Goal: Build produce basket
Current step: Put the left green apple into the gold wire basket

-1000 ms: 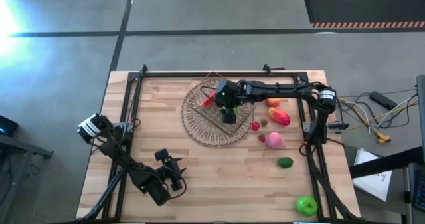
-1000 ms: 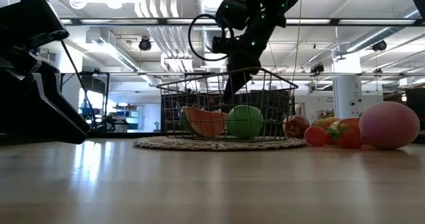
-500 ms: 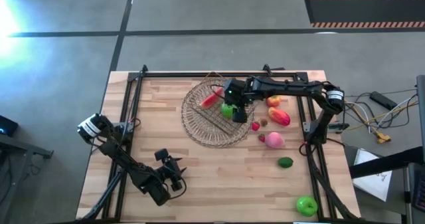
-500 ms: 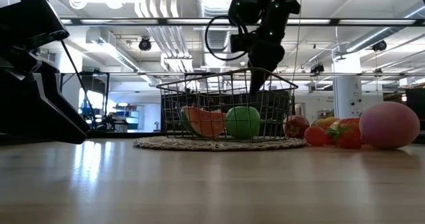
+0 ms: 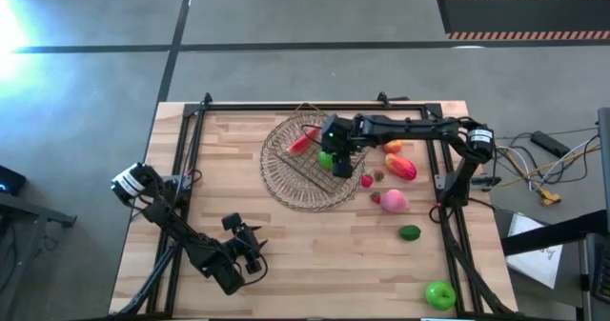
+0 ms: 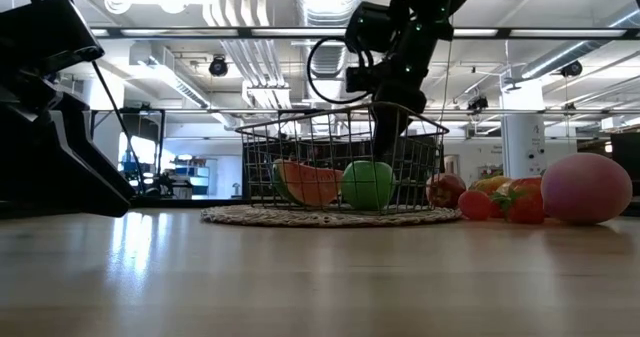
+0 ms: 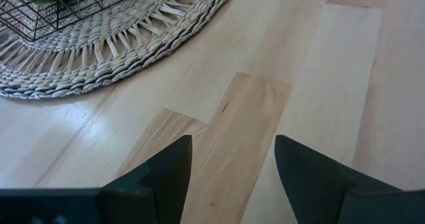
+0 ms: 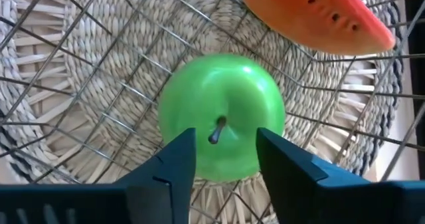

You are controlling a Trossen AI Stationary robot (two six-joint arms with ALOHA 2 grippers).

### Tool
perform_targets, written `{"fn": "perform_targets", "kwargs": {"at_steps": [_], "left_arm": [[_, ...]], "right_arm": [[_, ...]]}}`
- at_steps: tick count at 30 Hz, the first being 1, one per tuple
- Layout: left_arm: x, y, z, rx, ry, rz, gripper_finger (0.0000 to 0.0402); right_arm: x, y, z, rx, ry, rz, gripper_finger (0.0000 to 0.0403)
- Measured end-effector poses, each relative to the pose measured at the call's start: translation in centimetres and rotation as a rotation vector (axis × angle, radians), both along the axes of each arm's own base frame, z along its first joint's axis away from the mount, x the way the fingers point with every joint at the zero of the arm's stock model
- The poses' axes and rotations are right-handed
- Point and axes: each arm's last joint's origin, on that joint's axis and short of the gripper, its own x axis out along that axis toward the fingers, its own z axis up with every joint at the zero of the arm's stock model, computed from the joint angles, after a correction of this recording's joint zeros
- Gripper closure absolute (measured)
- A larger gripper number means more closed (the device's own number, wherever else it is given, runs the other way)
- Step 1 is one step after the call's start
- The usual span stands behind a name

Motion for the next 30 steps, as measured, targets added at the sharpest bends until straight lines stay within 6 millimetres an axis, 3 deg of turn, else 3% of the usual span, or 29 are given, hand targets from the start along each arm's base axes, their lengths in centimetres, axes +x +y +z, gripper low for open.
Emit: {"fn": "perform_targets", "kwargs": {"at_steps": [8, 16, 30], "left_arm": [[0.00, 0.01, -0.01, 0.000, 0.000, 0.000, 0.0203], [0.01, 0.02, -0.01, 0.000, 0.000, 0.001, 0.0203], [0.01, 0.02, -0.01, 0.000, 0.000, 0.001, 0.0203]], "right_arm": [[0.20, -0.13, -0.02, -0.031, -0.022, -0.011, 0.0307], [0.29, -0.15, -0.38, -0.029, -0.009, -0.002, 0.0386], [0.73, -0.51, 0.47, -0.114, -0.042, -0.029, 0.0394]]}}
